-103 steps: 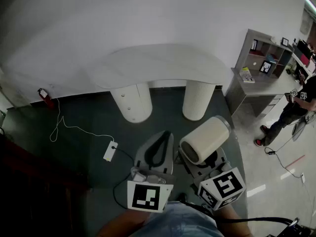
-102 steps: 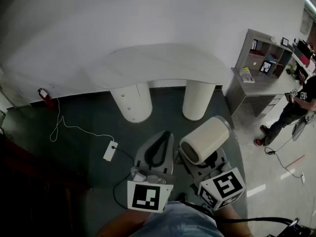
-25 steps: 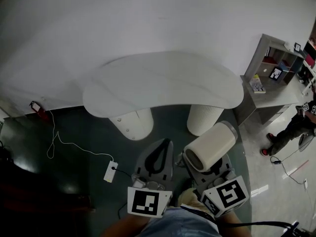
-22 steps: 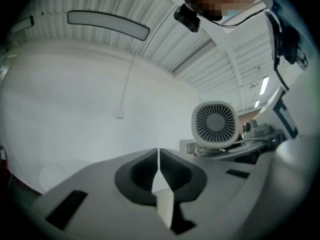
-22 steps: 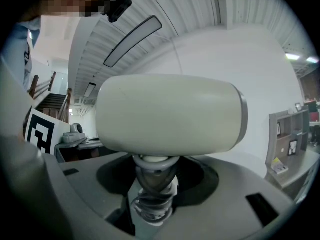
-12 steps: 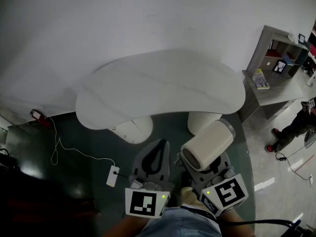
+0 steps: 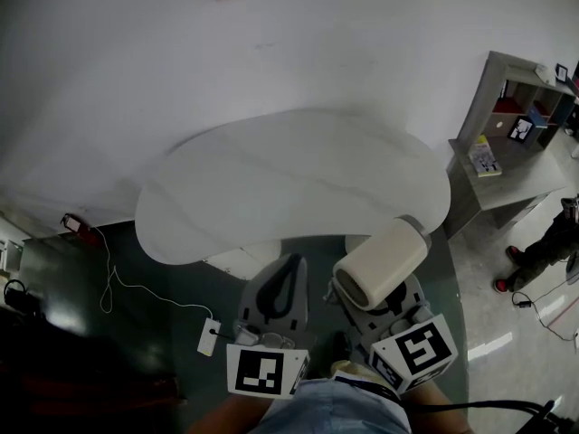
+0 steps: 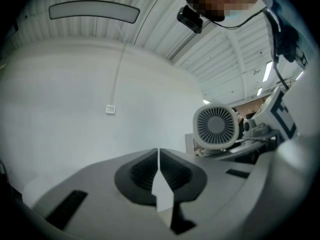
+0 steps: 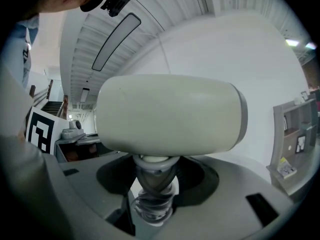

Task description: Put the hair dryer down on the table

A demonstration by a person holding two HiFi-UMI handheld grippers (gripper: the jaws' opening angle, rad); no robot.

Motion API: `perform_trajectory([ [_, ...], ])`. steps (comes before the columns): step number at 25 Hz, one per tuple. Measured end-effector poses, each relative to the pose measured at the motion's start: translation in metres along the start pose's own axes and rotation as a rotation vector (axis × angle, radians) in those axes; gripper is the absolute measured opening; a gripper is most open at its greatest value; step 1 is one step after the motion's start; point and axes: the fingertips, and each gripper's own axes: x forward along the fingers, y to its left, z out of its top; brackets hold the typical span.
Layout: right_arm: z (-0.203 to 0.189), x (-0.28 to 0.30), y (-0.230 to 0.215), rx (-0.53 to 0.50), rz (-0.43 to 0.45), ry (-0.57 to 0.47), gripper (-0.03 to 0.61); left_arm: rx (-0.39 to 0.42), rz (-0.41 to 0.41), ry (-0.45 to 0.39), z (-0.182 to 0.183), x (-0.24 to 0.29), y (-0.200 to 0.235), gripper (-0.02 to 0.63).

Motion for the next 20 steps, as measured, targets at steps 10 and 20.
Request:
perform_trajectory([
  [10, 0.012, 0.029, -0.042, -0.004, 0.05, -0.025, 0.218, 0.001, 0.053, 0.009, 0.008, 0.04, 0.003, 0.017],
  [20, 0.008, 0.079, -0.055, 0.001, 0.071, 0.007, 0.219, -0.019, 0.084, 0.032, -0.007, 0.072, 0.041, 0.017],
])
